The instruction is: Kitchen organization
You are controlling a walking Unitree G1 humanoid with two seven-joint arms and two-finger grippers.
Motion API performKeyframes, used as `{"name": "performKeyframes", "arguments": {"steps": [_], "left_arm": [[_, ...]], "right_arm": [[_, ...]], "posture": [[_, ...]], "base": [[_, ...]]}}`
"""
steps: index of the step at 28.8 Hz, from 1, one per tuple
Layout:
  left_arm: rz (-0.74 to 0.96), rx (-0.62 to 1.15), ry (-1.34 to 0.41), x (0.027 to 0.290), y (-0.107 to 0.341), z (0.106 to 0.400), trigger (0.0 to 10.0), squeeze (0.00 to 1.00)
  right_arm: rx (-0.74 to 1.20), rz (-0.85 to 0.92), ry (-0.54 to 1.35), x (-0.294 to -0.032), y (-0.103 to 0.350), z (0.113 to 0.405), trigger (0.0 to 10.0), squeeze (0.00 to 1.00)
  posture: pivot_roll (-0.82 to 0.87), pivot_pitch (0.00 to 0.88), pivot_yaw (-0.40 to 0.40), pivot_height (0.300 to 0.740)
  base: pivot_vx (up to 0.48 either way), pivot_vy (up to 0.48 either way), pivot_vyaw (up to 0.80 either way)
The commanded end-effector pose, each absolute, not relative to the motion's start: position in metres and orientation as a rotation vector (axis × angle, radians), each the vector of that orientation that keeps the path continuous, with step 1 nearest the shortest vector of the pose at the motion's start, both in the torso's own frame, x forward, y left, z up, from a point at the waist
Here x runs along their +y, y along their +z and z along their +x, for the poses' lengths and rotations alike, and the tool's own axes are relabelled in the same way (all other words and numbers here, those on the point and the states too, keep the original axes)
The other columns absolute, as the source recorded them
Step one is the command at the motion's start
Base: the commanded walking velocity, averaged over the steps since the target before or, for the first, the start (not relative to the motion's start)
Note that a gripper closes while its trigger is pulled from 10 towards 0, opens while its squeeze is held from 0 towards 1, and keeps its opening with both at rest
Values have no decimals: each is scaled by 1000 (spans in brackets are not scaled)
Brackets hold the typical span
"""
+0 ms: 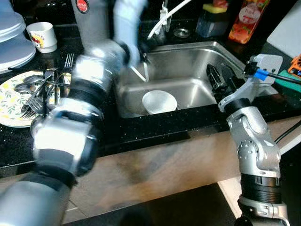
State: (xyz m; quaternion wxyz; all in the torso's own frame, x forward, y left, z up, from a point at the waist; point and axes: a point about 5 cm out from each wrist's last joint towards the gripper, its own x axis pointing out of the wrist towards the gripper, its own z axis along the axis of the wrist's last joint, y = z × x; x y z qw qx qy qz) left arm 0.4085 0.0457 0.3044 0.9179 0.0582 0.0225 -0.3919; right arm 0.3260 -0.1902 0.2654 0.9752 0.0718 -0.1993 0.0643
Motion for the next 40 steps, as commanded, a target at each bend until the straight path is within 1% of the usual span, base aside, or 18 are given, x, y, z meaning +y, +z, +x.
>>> {"name": "performKeyframes", "arguments": {"steps": [1, 3, 4, 10, 11, 15, 16, 17, 18, 19, 20, 21, 22, 25, 32, 33, 36, 40], "left_arm": [[126, 71, -785, 43, 290, 410, 10000, 16], [110, 84, -785, 40, 285, 409, 10000, 16], [106, 90, -773, 39, 279, 410, 10000, 1000], [54, -87, -737, 50, 305, 412, 10000, 1000], [52, -121, -731, 53, 312, 413, 10000, 0], [159, -270, -719, 97, 354, 405, 10000, 0], [159, -270, -719, 97, 354, 405, 10000, 0], [193, -238, -752, 109, 356, 398, 10000, 0], [193, -238, -752, 109, 356, 398, 10000, 0], [286, -171, -782, 128, 350, 384, 10000, 0], [286, -171, -782, 128, 350, 384, 10000, 0], [358, -102, -748, 144, 343, 376, 10000, 0], [358, -102, -748, 144, 343, 376, 10000, 0], [507, 16, -523, 186, 334, 356, 10000, 0], [453, 51, -428, 213, 346, 343, 10000, 0], [389, 87, -362, 228, 346, 342, 10000, 0], [319, 145, -292, 243, 344, 337, 10000, 0], [369, 116, -318, 267, 321, 317, 10000, 0]], "right_arm": [[-431, 123, 71, -198, 268, 321, 10000, 0], [-440, 117, 56, -199, 269, 320, 10000, 0], [-452, 108, 41, -200, 271, 319, 10000, 0], [-502, 121, 16, -203, 278, 314, 10000, 0], [-506, 125, 15, -203, 278, 314, 10000, 0], [-519, 142, 27, -201, 281, 315, 10000, 0], [-519, 142, 27, -201, 281, 315, 10000, 0], [-519, 144, 32, -199, 281, 316, 10000, 0], [-519, 144, 32, -199, 281, 316, 10000, 0], [-515, 144, 44, -197, 280, 316, 10000, 0], [-515, 144, 44, -197, 280, 316, 10000, 0], [-510, 142, 52, -195, 279, 317, 10000, 0], [-510, 142, 52, -195, 279, 317, 10000, 0], [-490, 143, 66, -193, 274, 319, 10000, 0], [-478, 153, 82, -190, 272, 321, 10000, 0], [-475, 155, 90, -189, 271, 323, 10000, 0], [-472, 158, 99, -188, 271, 324, 10000, 0], [-463, 152, 105, -189, 270, 325, 10000, 0]], "posture": [[4, 157, 43, 740], [2, 158, 44, 740], [-3, 159, 44, 740], [6, 155, 41, 740], [6, 155, 41, 740], [39, 142, 37, 740], [39, 142, 37, 740], [39, 142, 37, 740], [39, 142, 37, 740], [63, 136, 31, 740], [63, 136, 31, 740], [72, 134, 29, 740], [72, 134, 29, 740], [99, 133, 21, 740], [110, 134, 15, 740], [116, 132, 10, 740], [116, 132, 8, 740], [113, 133, 8, 740]], "base": [[0, 0, 0], [0, 0, 0], [0, 0, 0], [0, 0, 0], [0, 0, 0], [0, 0, 0], [0, 0, 0], [0, 0, 0], [0, 0, 0], [0, 0, 0], [0, 0, 0], [0, 0, 0], [0, 0, 0], [0, 0, 0], [0, 0, 0], [0, 0, 0], [0, 0, 0], [0, 0, 0]]}}
